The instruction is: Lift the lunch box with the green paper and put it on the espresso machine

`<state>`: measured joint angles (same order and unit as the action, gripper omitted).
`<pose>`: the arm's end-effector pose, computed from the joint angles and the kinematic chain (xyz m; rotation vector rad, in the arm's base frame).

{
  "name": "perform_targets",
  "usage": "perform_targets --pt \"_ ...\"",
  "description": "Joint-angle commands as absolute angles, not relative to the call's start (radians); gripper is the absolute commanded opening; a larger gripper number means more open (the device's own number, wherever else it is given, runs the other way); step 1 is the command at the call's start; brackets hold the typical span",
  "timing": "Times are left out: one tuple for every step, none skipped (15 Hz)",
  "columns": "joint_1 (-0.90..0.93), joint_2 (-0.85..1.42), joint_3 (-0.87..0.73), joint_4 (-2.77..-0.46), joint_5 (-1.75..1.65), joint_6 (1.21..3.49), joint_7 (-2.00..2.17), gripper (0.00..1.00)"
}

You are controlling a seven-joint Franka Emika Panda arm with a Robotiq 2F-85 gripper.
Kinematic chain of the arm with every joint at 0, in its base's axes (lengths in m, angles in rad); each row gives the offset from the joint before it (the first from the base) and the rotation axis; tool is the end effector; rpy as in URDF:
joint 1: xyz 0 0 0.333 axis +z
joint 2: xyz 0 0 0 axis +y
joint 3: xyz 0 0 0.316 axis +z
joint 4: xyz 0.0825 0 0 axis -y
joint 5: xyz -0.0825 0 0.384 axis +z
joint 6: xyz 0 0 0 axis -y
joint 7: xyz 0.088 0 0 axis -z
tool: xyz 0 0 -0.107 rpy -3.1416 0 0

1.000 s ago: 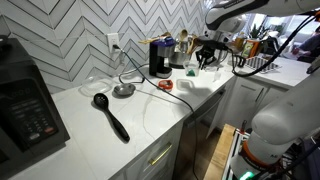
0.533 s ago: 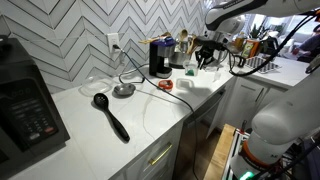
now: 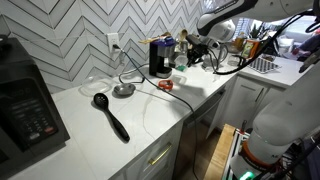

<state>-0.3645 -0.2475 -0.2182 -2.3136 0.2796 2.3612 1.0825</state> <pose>0.4138 -0.2734 0.4705 -1.6921 2.2169 -0.2892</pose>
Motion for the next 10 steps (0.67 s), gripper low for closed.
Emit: perform_targets --pt "-0.336 -0.193 -0.212 -2.317 0.305 2.424 1.154 0.03" --pt "-0.33 -0.187 -0.21 -2.32 0.3 2.431 1.167 0.03" --pt "-0.319 -0.178 -0.212 -2.321 0.321 2.45 1.168 0.03" --pt "-0.31 -0.173 -0.215 -2.322 0.34 2.47 1.163 0.03" --pt "-0.301 -0.169 -0.217 -2.322 0.357 2.499 1.153 0.03" --pt "-0.296 -0.163 -0.216 -2.32 0.367 2.521 1.15 0.03" --pt "-0.29 -0.157 -0.218 -2.313 0.38 2.538 1.144 0.03" --pt "-0.285 -0.152 -0.218 -2.309 0.388 2.548 1.143 0.03" --pt "-0.28 -0.14 -0.218 -2.3 0.391 2.549 1.14 0.03" --pt "-0.277 -0.13 -0.216 -2.296 0.391 2.556 1.14 0.03"
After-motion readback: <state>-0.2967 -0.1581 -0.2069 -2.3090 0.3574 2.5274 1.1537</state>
